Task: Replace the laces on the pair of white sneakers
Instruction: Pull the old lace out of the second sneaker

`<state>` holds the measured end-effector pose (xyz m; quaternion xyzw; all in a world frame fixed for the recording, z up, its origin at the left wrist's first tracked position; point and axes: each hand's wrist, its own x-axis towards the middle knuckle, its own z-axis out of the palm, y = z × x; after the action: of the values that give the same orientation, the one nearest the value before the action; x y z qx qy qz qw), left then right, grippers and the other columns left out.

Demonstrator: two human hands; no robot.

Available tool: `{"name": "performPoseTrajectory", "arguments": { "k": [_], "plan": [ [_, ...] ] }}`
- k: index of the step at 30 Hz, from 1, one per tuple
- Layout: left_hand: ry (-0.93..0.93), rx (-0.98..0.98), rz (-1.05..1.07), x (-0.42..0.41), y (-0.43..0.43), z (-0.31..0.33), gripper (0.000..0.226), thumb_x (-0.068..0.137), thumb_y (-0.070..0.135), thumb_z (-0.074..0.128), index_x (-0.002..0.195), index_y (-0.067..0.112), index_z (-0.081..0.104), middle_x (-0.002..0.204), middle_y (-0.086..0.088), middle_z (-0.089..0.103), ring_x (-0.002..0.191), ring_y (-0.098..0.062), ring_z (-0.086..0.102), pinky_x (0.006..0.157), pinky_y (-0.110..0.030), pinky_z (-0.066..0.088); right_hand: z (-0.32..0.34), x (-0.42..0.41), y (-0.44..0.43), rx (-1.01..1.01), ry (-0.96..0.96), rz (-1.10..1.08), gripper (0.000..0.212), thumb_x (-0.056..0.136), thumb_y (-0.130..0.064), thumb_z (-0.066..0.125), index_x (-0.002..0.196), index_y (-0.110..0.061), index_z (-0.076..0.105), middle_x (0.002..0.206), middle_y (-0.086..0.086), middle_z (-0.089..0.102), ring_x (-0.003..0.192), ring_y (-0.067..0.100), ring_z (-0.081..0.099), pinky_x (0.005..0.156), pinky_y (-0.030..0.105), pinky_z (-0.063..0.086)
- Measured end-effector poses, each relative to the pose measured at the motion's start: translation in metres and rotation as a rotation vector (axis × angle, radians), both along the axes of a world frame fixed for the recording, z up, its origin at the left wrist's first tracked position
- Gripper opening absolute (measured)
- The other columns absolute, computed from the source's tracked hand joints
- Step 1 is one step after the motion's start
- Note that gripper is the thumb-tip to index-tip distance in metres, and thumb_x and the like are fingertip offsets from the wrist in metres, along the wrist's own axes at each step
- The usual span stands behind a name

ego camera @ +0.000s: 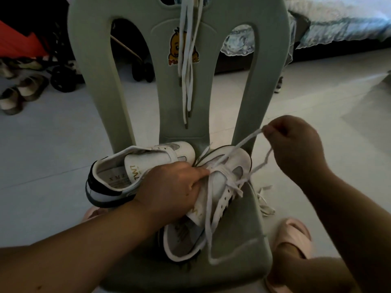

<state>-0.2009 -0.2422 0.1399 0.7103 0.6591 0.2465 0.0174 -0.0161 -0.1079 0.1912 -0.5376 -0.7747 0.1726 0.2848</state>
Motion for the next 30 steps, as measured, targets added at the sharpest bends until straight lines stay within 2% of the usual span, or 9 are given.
{"name": "performPoseTrajectory", "arguments": {
  "k": [5,9,11,13,16,19,23,27,30],
  "plan": [
    [-0.008,0.008,-0.027,0.004,0.000,0.002,0.037,0.086,0.036,0.043,0.108,0.026,0.071,0.074,0.001,0.068,0.060,-0.017,0.063,0.052,-0.026,0.051,-0.008,-0.015,-0.025,-0.190,-0.254,0.501,0.041,0.088,-0.035,0.061,0.128,-0.036,0.053,0.114,-0.017,0.052,0.109,0.002,0.043,0.083,0.016,0.034],
    [0.069,0.011,-0.042,0.006,0.000,0.003,0.036,0.082,0.033,0.044,0.103,0.027,0.073,0.069,0.005,0.066,0.056,-0.013,0.060,0.054,-0.016,0.034,-0.019,-0.024,-0.027,-0.148,-0.376,0.600,0.019,0.084,-0.037,0.066,0.101,-0.032,0.071,0.104,-0.016,0.063,0.102,0.006,0.051,0.091,0.027,0.042],
    [0.059,0.000,-0.056,0.004,-0.001,0.000,0.036,0.082,0.032,0.045,0.104,0.026,0.073,0.071,0.005,0.067,0.058,-0.013,0.061,0.053,-0.017,0.038,-0.019,-0.025,-0.027,-0.155,-0.294,0.571,0.011,0.085,-0.032,0.066,0.093,-0.027,0.072,0.085,-0.018,0.062,0.084,-0.001,0.054,0.079,0.020,0.047],
    [0.025,-0.020,-0.063,0.002,-0.001,-0.002,0.035,0.084,0.033,0.046,0.107,0.026,0.072,0.076,0.003,0.069,0.062,-0.014,0.063,0.054,-0.022,0.046,-0.017,-0.022,-0.022,-0.150,-0.241,0.461,0.011,0.090,-0.028,0.061,0.095,-0.023,0.070,0.075,-0.023,0.051,0.072,-0.007,0.049,0.064,0.007,0.035],
    [0.012,-0.020,-0.048,0.000,-0.002,-0.003,0.035,0.084,0.033,0.046,0.106,0.027,0.072,0.077,0.004,0.069,0.063,-0.014,0.063,0.056,-0.021,0.045,-0.013,-0.015,-0.015,-0.201,-0.185,0.409,0.011,0.090,-0.026,0.060,0.098,-0.024,0.067,0.088,-0.025,0.054,0.073,-0.012,0.045,0.059,0.006,0.032],
    [0.007,-0.020,-0.052,0.000,-0.002,-0.004,0.035,0.085,0.034,0.046,0.106,0.026,0.072,0.076,0.002,0.069,0.062,-0.015,0.062,0.054,-0.023,0.047,-0.019,-0.019,-0.022,-0.204,-0.277,0.577,0.022,0.087,-0.029,0.064,0.109,-0.026,0.068,0.110,-0.022,0.058,0.091,-0.010,0.051,0.076,0.008,0.045],
    [0.012,-0.016,-0.038,0.000,-0.001,-0.006,0.036,0.085,0.036,0.045,0.106,0.027,0.072,0.077,0.002,0.069,0.062,-0.016,0.063,0.055,-0.022,0.046,-0.030,-0.025,-0.029,-0.120,-0.333,0.565,0.013,0.090,-0.033,0.061,0.096,-0.029,0.071,0.104,-0.015,0.067,0.100,0.004,0.054,0.099,0.038,0.043],
    [-0.004,-0.005,-0.040,-0.004,-0.001,-0.006,0.035,0.085,0.036,0.046,0.105,0.027,0.073,0.077,0.004,0.070,0.064,-0.014,0.064,0.055,-0.023,0.047,-0.024,-0.023,-0.022,-0.165,-0.079,0.274,0.009,0.096,-0.029,0.051,0.096,-0.028,0.060,0.078,-0.018,0.051,0.072,-0.003,0.050,0.069,0.017,0.044],
    [0.014,0.022,-0.041,-0.006,-0.001,-0.004,0.035,0.085,0.036,0.046,0.102,0.026,0.074,0.076,0.005,0.070,0.063,-0.013,0.064,0.056,-0.020,0.044,-0.008,-0.010,-0.009,-0.138,0.214,0.045,0.008,0.095,-0.023,0.053,0.089,-0.022,0.057,0.079,-0.007,0.058,0.071,0.001,0.052,0.060,0.016,0.036]
  ]
}}
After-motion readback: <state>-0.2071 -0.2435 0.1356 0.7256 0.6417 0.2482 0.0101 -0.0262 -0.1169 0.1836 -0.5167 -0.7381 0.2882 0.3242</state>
